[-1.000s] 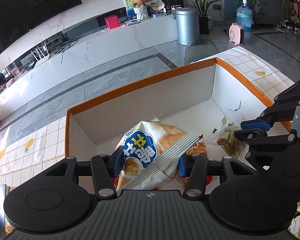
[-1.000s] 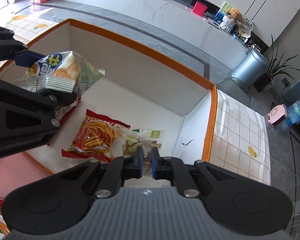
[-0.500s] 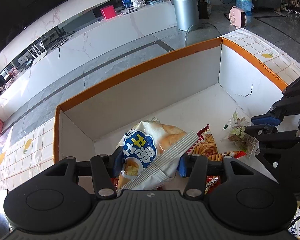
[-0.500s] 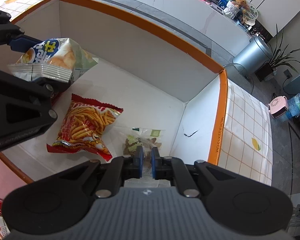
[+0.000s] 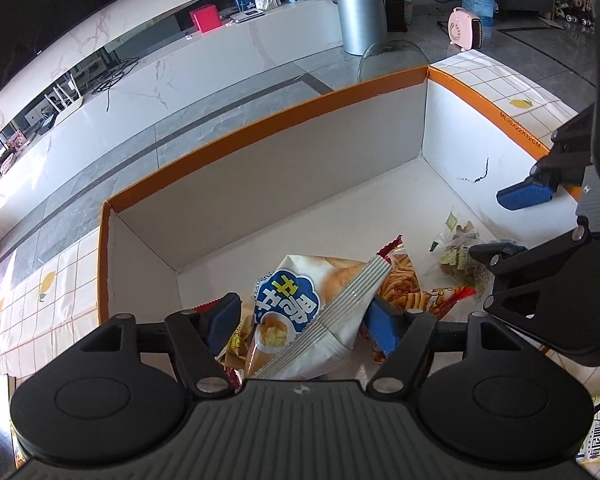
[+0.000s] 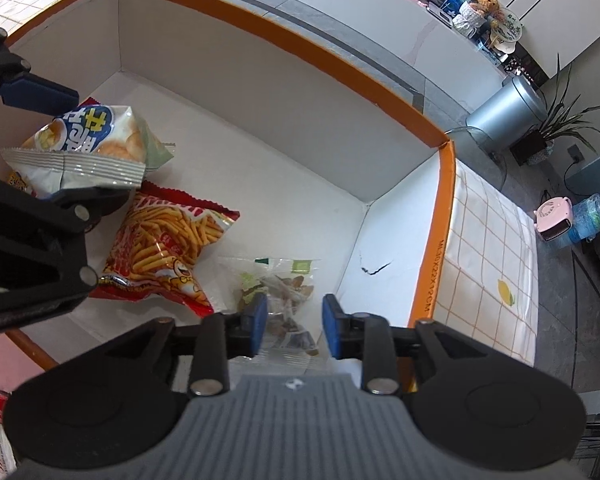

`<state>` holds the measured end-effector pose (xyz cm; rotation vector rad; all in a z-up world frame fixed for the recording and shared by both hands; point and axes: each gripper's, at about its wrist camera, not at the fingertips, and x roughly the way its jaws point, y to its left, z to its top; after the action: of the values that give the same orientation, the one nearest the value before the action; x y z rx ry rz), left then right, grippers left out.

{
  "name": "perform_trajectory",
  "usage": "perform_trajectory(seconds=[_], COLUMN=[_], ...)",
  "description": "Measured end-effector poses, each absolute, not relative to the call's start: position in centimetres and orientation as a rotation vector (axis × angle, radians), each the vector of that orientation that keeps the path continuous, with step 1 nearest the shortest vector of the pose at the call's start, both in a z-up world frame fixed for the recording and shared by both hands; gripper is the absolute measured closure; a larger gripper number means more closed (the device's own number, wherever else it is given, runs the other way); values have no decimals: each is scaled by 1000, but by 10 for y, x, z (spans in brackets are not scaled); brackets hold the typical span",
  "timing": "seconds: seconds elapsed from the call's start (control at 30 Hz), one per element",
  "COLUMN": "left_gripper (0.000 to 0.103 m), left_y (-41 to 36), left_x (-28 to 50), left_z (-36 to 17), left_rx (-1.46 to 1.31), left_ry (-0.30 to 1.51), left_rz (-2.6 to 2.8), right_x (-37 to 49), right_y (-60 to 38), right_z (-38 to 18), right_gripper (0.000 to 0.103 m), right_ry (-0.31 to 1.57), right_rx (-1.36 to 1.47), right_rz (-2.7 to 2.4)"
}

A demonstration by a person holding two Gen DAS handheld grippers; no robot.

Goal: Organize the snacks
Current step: 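Carry both bags into the orange box and open both tools, then withdraw both tools from the box toward the remaining snacks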

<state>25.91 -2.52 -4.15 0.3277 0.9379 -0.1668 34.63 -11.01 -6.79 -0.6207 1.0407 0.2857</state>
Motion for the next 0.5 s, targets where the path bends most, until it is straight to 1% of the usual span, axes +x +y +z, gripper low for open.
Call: perform_trajectory(seconds=[0.03, 0.07, 0.13, 0.2, 0.23, 0.3, 0.4, 0.5], left_gripper=[17, 16, 14, 12, 12, 10, 9, 9], left_y=[-26, -27, -28, -27, -26, -25, -24, -23], left_x=[257, 256, 253, 249, 246, 242, 233, 222], left_z=[-40, -38, -34, -28, -24, -16, -5, 8], left_rx=[330, 332, 326, 303, 291, 271, 261, 247], left_ry=[931, 925, 910, 878, 862, 835, 790, 756], left_rz=[-167, -166, -164, -167, -164, -161, -154, -145], right_x=[345, 343, 338, 333, 330, 326, 319, 308], right_y=[-109, -109, -109, -109, -109, -111, -116, -120], right_z=[-65, -63, -57, -51, -48, -40, -29, -17], right_gripper=[67, 64, 57, 46, 43, 32, 24, 20], right_ry=[1032, 1023, 1000, 972, 956, 927, 901, 874], right_rx=[-632, -642, -663, -684, -691, -692, -665, -629], right_rz=[287, 287, 286, 280, 270, 254, 240, 234])
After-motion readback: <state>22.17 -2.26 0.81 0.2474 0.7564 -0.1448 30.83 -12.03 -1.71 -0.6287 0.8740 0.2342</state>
